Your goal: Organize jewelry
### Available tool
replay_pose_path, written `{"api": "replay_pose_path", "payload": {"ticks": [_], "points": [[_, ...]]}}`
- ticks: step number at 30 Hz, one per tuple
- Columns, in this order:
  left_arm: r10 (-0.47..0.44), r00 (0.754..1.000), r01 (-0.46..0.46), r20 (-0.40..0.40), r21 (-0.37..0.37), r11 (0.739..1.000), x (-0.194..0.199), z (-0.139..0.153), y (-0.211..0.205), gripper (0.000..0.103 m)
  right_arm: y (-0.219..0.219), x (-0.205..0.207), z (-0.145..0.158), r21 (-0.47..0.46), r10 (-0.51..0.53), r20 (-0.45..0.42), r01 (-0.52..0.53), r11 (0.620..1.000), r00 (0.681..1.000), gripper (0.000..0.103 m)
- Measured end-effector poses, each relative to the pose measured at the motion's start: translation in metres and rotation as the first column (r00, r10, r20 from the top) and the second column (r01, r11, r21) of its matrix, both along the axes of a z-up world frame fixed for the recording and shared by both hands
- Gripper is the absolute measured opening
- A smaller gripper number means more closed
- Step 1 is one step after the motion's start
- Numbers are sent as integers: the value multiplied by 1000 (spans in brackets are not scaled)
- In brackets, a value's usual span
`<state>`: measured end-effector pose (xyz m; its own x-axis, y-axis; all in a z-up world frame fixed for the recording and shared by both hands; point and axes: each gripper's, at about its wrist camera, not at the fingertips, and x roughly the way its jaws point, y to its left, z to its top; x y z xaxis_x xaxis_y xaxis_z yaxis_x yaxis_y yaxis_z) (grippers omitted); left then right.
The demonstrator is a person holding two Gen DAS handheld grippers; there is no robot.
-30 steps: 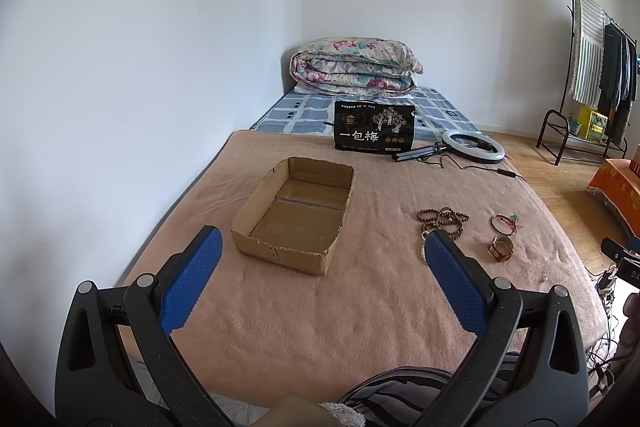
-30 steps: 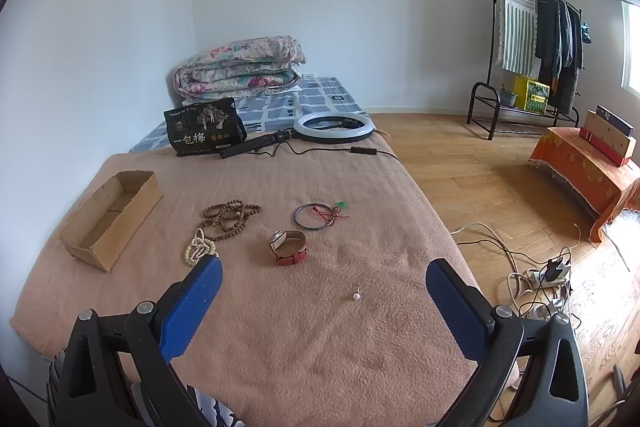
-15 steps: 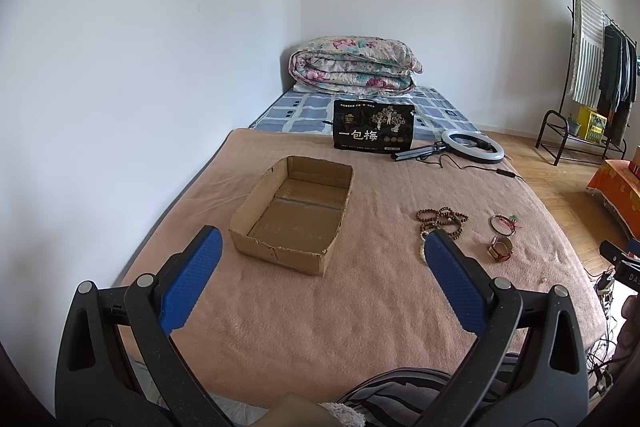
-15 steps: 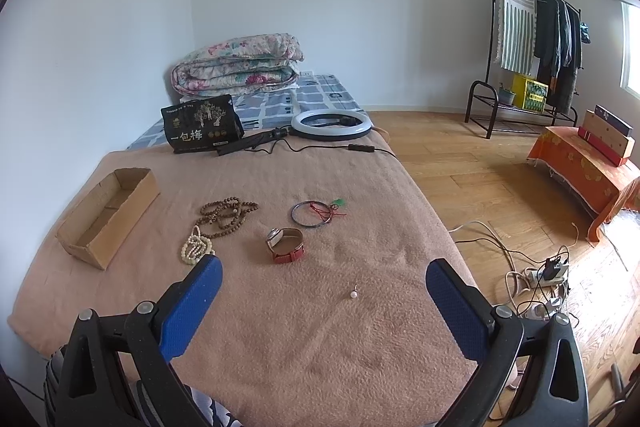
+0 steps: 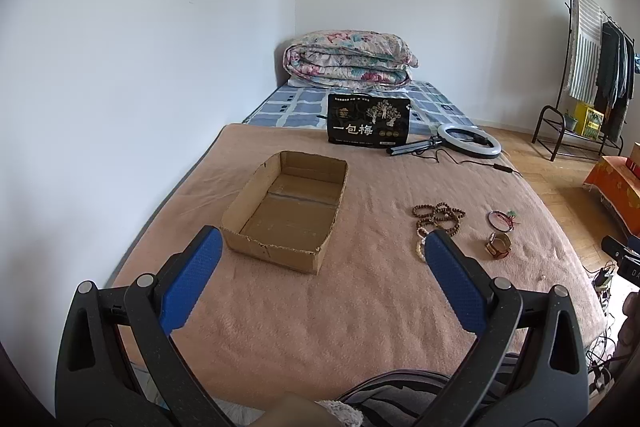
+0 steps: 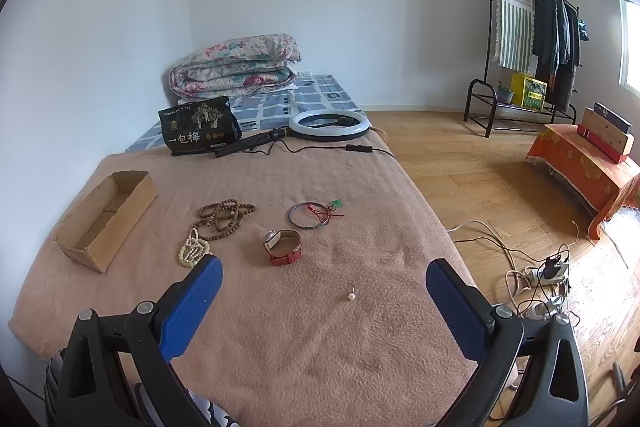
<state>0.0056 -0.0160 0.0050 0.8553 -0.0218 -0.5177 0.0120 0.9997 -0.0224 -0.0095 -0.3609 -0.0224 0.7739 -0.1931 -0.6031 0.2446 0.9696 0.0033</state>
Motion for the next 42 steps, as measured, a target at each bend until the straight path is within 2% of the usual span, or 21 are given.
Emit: {"api": "replay_pose_path", "payload": {"ticks": [14,21,27,29,32,35,36,42], "points": [[-54,998,54,-32,-11,998,28,-14,-12,103,-9,11,-7,6,-7,-5,7,1000,1000,103],[-79,995,78,-55,-16,997,48,-22,-17,103,-8,23,-10,4,24,-2,-24,1000,1000,103],[-145,986,143,-86,-31,989,68,-32,-24,103,-7,42,-15,32,85,1,-85,996,996,103],[-160,982,158,-96,-27,987,75,-36,-28,97,-7,52,-17,48,105,-4,-105,993,994,103],[-192,974,190,-117,-35,981,86,-43,-34,94,-5,69,-20,72,140,-18,-139,988,990,103],[-226,964,221,-142,-47,974,99,-49,-42,83,-1,86,-24,91,188,-37,-184,979,981,103],[-235,961,231,-145,-45,972,102,-52,-44,82,0,92,-25,94,204,-42,-199,975,978,102],[-316,933,314,-174,-37,949,124,-61,-63,69,3,128,-37,149,261,-85,-246,958,962,99]]}}
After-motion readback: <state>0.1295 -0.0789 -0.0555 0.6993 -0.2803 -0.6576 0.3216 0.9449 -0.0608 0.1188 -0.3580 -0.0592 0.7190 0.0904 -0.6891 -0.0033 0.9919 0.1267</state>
